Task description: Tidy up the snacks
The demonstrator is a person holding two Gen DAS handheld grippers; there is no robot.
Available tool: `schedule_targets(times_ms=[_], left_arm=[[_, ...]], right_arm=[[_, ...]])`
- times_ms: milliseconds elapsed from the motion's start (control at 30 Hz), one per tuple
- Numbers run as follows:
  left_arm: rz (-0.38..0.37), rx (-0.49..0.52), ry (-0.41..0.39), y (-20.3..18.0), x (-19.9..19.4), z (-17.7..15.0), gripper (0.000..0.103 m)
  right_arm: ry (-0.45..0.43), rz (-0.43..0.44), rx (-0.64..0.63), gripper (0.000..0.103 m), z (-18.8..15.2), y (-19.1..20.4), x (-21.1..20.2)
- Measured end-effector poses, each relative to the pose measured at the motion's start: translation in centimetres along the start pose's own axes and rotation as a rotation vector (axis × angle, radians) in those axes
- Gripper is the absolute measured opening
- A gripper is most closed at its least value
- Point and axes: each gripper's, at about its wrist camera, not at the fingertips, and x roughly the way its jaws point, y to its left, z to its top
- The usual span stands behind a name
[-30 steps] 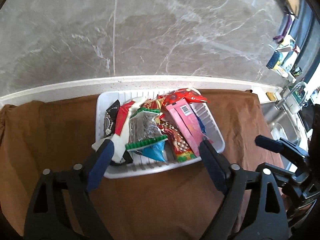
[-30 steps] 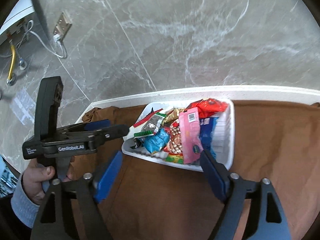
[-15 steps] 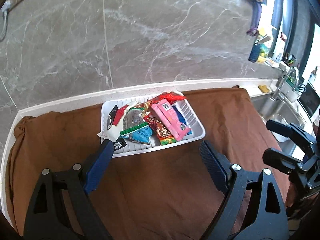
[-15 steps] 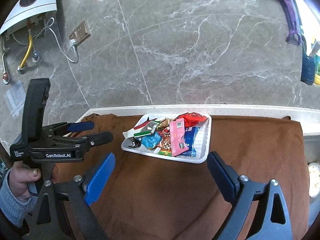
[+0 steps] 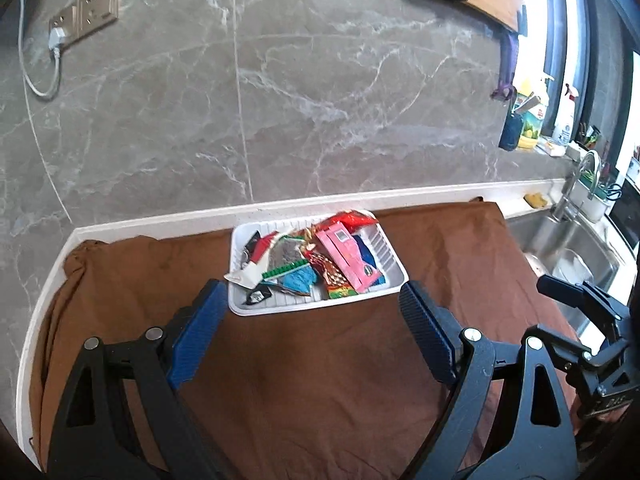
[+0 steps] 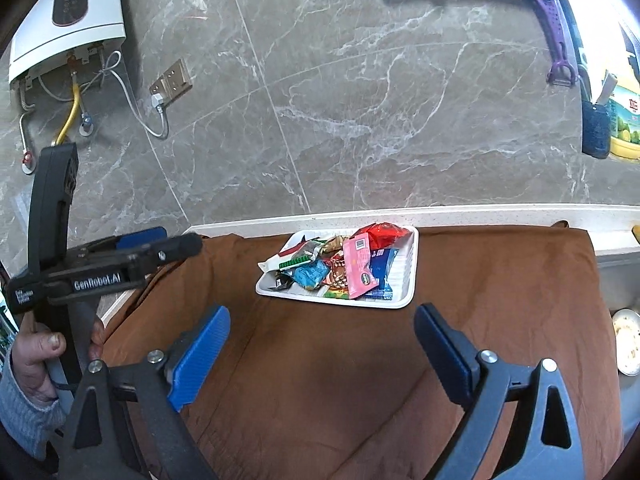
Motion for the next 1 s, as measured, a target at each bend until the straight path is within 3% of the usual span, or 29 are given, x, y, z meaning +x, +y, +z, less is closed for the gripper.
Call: schedule_targets(times_ms=[500, 1000], left_arm=[[0.030, 0.092, -0.056, -3.0, -4.1, -0.4, 0.088], [0.032, 0.103, -0.072, -3.9, -5.4, -0.5, 0.088]], right_arm=[[-0.020, 0.003, 0.001, 0.096, -1.9, 0.2, -2.6], [-0.038, -0.002, 0.018, 0.096, -2.7, -0.3, -4.0]])
